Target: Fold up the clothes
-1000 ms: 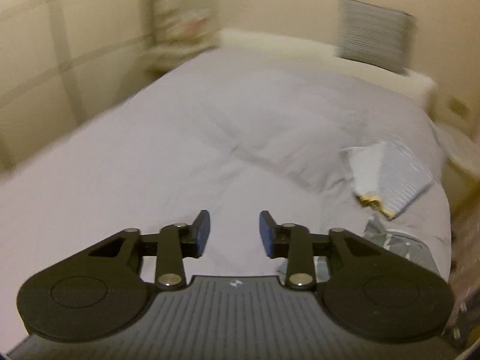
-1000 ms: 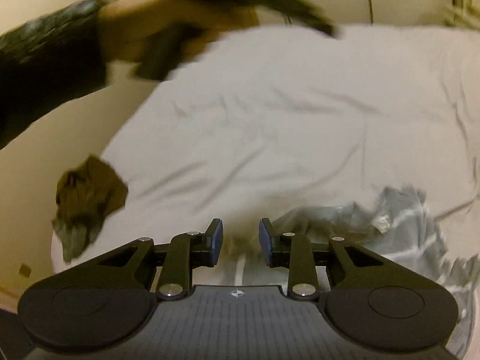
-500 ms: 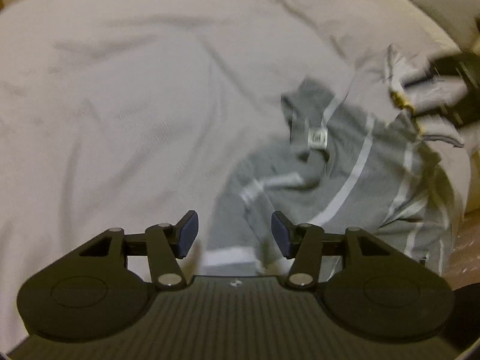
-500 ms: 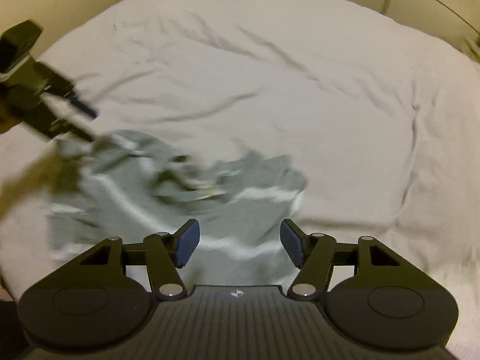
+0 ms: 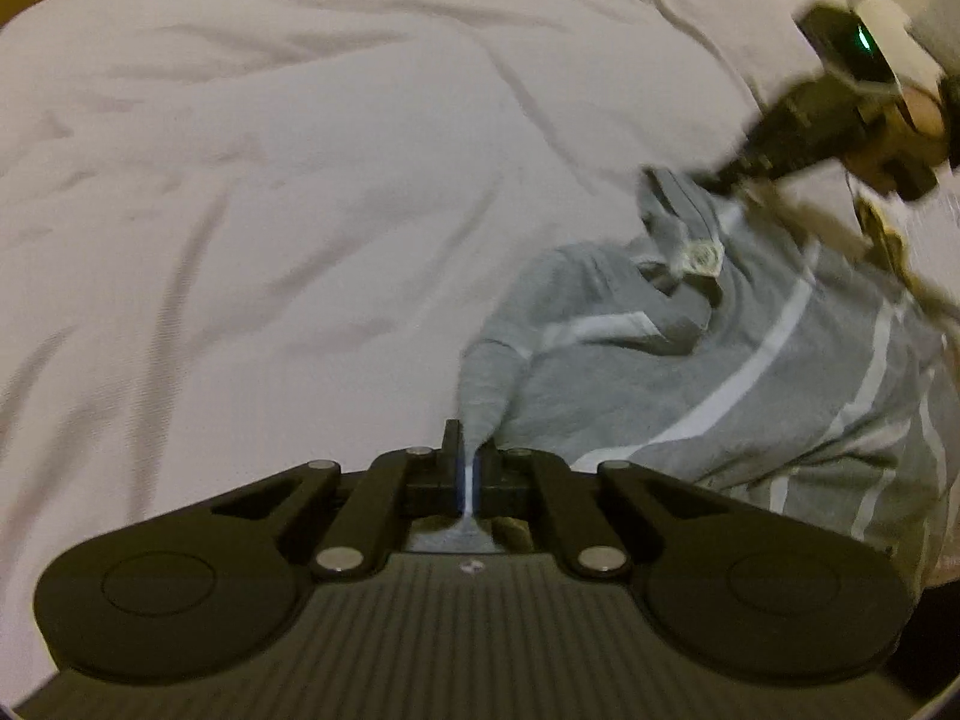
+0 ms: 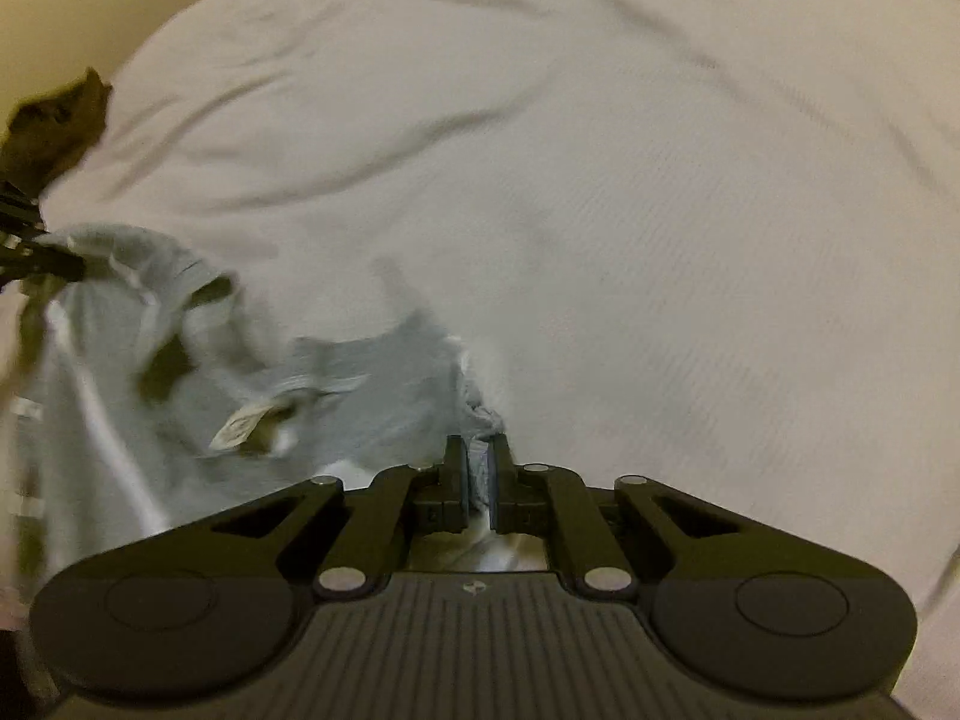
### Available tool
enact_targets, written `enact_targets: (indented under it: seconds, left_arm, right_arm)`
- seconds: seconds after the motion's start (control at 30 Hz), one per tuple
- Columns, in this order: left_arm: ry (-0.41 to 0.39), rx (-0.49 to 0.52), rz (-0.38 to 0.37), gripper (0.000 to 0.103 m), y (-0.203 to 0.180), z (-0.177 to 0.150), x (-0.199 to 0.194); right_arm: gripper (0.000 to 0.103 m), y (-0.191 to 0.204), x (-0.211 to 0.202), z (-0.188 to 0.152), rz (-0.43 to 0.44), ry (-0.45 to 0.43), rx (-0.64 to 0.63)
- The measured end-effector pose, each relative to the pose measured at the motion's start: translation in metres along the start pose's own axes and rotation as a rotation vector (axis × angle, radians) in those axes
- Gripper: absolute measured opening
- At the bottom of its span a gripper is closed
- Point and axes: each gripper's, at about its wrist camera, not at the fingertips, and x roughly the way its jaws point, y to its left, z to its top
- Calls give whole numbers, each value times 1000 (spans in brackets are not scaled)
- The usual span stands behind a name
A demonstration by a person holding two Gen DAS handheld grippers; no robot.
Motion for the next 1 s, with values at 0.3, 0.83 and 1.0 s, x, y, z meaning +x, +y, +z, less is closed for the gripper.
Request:
enact_targets:
  seconds: [0.3,0.83,1.0]
  left_arm:
    - [-208,9,67,1,16,55,-83]
    - [-220,91,152,0,49,161,33]
    - [-235,5,207,0,53,173,60]
  right_arm:
    - [5,34,-173,-4,-274,-356,118]
    - [4,-23,-104,86,-595,-440,69]
    - [28,-37,-81,78,-672,-457,94]
